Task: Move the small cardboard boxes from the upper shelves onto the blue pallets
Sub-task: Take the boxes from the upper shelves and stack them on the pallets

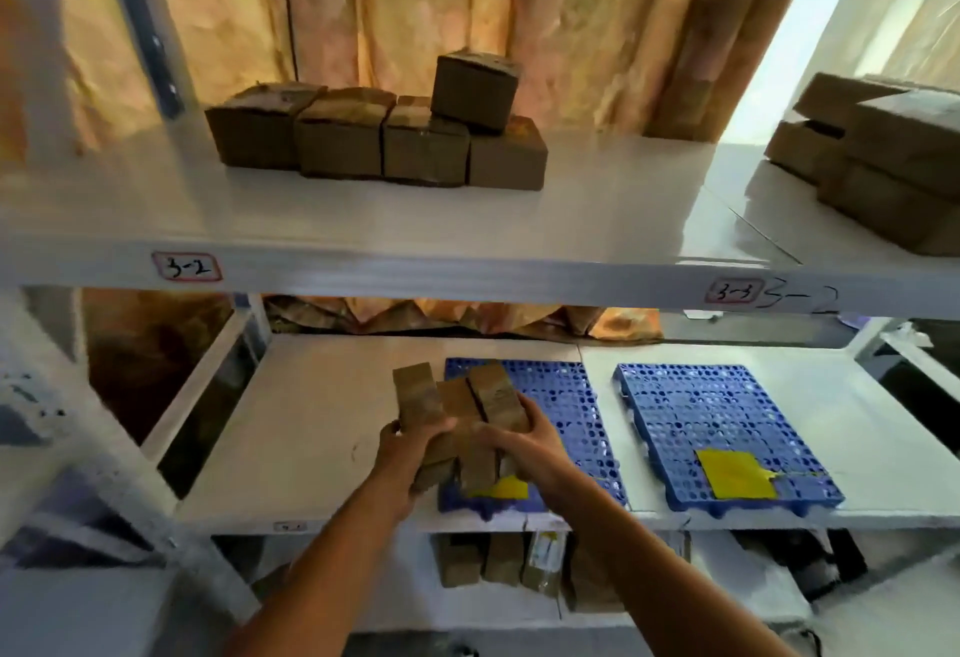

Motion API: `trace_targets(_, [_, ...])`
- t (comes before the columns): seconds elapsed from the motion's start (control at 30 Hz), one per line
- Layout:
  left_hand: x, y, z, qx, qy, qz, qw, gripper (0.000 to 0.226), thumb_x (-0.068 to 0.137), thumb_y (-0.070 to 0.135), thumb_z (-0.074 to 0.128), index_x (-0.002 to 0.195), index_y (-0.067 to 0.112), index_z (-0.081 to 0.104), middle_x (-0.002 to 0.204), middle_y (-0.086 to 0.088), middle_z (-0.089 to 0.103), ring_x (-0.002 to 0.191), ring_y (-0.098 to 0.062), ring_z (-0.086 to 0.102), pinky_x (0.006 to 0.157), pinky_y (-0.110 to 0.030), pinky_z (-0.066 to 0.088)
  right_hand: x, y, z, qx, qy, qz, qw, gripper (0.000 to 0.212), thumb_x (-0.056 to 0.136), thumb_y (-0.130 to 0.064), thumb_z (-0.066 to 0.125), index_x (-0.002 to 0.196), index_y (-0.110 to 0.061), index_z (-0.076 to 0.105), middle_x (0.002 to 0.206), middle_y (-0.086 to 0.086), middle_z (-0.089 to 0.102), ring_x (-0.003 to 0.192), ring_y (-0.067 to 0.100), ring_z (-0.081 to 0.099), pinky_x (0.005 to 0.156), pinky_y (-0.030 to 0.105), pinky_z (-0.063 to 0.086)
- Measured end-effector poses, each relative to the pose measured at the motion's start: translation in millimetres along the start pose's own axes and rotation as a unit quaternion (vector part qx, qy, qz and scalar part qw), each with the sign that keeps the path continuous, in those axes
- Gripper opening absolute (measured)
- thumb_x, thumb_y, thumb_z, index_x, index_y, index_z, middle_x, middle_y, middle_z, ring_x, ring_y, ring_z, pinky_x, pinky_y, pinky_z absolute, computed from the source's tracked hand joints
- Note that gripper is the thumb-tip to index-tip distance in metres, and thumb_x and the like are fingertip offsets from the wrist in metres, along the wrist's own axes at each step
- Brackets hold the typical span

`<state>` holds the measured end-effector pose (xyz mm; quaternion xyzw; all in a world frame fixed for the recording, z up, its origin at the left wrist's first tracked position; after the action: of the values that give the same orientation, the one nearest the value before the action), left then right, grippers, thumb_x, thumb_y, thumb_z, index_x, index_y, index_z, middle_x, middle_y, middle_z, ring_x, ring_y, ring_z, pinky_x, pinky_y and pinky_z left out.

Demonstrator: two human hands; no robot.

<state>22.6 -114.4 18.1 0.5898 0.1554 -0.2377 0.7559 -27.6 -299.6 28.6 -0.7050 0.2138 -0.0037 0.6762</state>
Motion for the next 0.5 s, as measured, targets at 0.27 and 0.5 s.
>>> trace_targets(0.27, [74,0,47,-0.018,-0.015,-0.047,0.999,0.067,0.073,0.02,0.085,0.134,0.012,0.057,0.119,-0.024,0.069,0.104,-0.043,0.069,0.085,-0.06,0.058,78,7,-38,-0.046,-0.063,0.039,0.996,0.084,0.061,-0.019,0.097,0.125,-0.05,0.052,0.105,0.001,0.075,0.074,0.022,0.074,0.055,0.039,0.058])
trace_targets(0.5, [105,-11,99,0.028,-0.062,-0.051,0.996,0.064,0.067,0.032,0.088,0.126,0.015,0.067,0.115,-0.019,0.073,0.107,-0.04,0.069,0.088,-0.052,0.056,93,20,-83,0.007,0.013,-0.024,1.0,0.099,0.064,-0.007,0.096,0.143,-0.035,0.046,0.124,0.005,0.072,0.109,0.023,0.073,0.078,0.04,0.064])
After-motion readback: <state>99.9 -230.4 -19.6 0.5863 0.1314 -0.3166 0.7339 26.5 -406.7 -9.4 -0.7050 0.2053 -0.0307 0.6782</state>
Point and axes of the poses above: each hand's wrist, its own x-axis towards the middle knuckle, its own z-axis out of the palm, y = z × x, the point moved 4 cm from there along x, towards the middle knuckle
